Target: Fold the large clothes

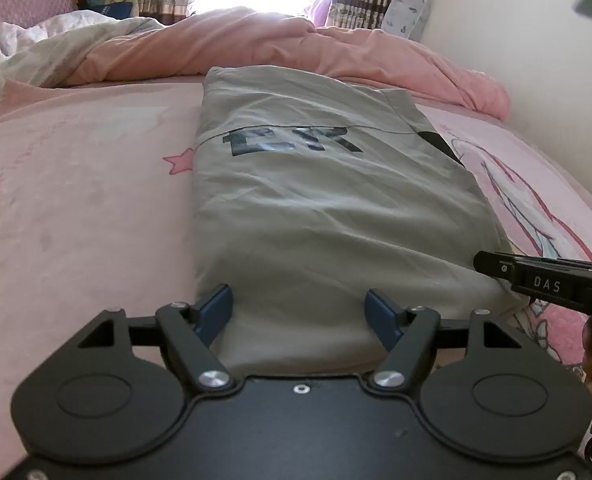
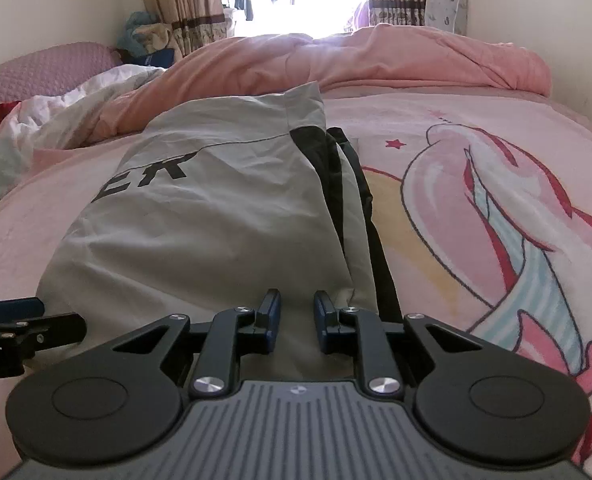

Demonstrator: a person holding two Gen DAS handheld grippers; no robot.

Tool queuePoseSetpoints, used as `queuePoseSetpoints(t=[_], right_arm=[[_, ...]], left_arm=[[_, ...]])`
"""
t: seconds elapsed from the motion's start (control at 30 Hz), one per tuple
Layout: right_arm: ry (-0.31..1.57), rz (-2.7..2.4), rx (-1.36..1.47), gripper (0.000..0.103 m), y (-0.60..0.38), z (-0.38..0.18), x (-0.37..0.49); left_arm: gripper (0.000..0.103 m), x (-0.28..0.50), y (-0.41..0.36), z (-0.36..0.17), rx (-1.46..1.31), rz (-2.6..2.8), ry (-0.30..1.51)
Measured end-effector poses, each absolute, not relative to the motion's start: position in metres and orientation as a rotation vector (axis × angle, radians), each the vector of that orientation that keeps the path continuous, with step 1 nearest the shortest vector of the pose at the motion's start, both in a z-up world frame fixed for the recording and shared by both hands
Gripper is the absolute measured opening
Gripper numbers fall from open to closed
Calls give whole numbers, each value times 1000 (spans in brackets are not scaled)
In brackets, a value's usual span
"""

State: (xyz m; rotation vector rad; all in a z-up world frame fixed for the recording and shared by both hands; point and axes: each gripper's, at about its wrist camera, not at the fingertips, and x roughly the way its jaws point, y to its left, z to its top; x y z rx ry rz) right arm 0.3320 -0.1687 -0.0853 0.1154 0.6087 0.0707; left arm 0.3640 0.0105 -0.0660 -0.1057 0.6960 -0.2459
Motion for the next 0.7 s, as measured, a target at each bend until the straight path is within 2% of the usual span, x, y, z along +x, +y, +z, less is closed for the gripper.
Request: queuePoseSetpoints(t=[0.23, 0.37, 0.4, 0.47, 0.5, 0.53, 0.63, 0.7], right_arm=[[583, 68, 93, 23, -166, -89, 329], [607, 53, 93, 24, -165, -72, 320], [600, 52, 103, 28, -166, -64, 312], [564, 45, 113, 43, -168, -42, 285], [546, 44, 110, 58, -168, -32, 270], [527, 47, 103, 68, -168, -22, 253], [500, 50, 71, 75, -167, -2, 204], [503, 49, 58, 76, -166, 3, 179]], left_arm=[[75, 361, 9, -67, -113, -253, 684], [77, 359, 11, -55, -139, -241, 706], [79, 355, 14, -47, -161, -237, 715], [87, 339, 18, -32, -203, -225, 719], [95, 328, 20, -23, -216, -216, 720], [100, 315, 21, -13, -221, -209, 717], [103, 267, 21, 11, -197, -183, 682], [103, 235, 21, 22, -179, -157, 682]])
